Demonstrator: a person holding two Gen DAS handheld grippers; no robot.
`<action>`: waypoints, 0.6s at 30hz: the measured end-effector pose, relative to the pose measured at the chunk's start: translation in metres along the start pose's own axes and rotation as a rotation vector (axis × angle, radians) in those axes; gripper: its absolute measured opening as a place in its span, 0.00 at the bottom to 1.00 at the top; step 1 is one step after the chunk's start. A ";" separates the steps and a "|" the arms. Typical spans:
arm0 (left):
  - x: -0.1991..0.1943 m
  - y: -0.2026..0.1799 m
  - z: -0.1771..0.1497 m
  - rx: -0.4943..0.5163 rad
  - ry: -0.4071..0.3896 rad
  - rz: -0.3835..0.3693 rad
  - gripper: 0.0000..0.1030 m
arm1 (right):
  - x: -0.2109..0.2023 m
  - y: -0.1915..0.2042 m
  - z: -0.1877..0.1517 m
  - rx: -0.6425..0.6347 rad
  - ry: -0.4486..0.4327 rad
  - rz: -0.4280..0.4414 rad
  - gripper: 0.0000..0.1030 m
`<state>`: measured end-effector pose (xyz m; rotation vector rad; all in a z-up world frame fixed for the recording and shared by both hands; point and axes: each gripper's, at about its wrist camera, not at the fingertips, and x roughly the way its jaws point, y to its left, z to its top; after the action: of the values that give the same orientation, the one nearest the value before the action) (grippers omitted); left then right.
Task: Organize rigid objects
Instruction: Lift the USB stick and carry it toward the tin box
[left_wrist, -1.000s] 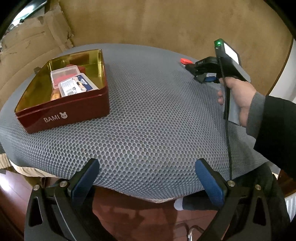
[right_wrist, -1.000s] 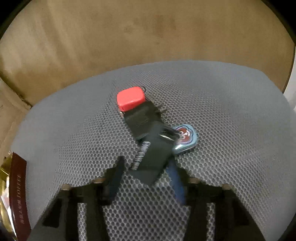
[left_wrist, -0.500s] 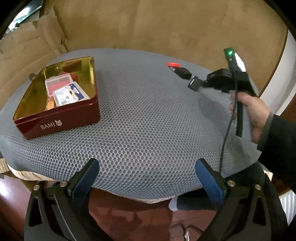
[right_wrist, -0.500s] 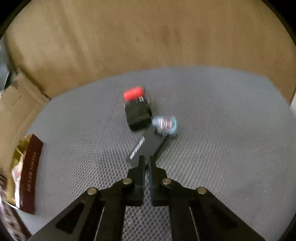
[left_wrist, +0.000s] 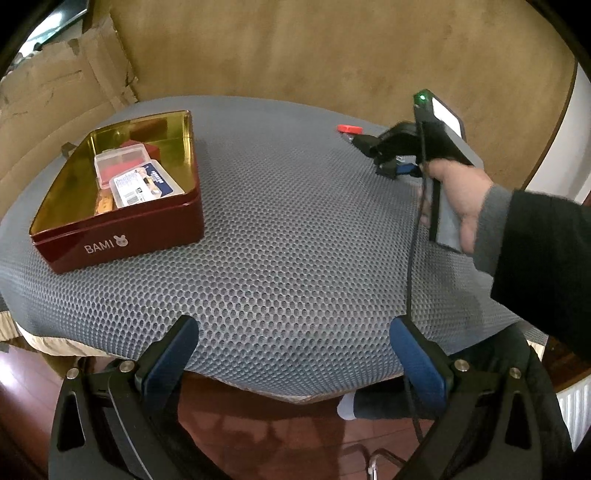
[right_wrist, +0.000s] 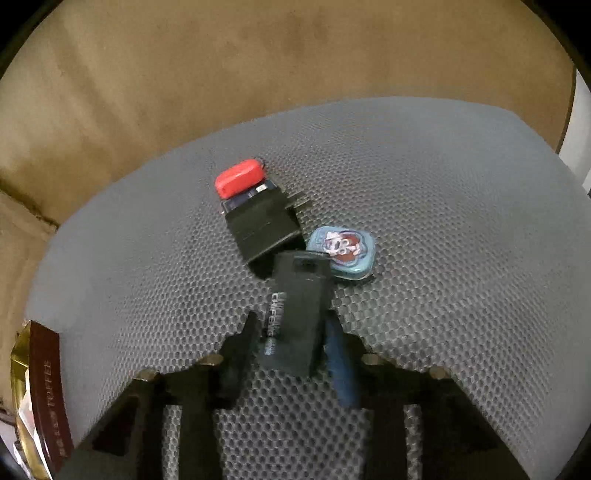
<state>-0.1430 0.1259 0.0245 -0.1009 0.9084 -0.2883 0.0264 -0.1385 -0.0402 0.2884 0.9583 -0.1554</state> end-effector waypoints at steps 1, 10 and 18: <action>0.000 0.001 0.000 -0.001 -0.001 -0.003 1.00 | -0.006 -0.002 -0.003 -0.031 -0.016 -0.009 0.32; -0.002 -0.002 -0.001 0.006 -0.001 -0.016 1.00 | -0.052 -0.017 -0.016 -0.188 -0.105 0.002 0.10; -0.013 -0.010 0.002 0.020 -0.036 -0.017 1.00 | -0.088 -0.016 -0.007 -0.231 -0.151 0.030 0.10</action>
<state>-0.1513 0.1201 0.0375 -0.0953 0.8691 -0.3103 -0.0335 -0.1508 0.0258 0.0772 0.8133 -0.0375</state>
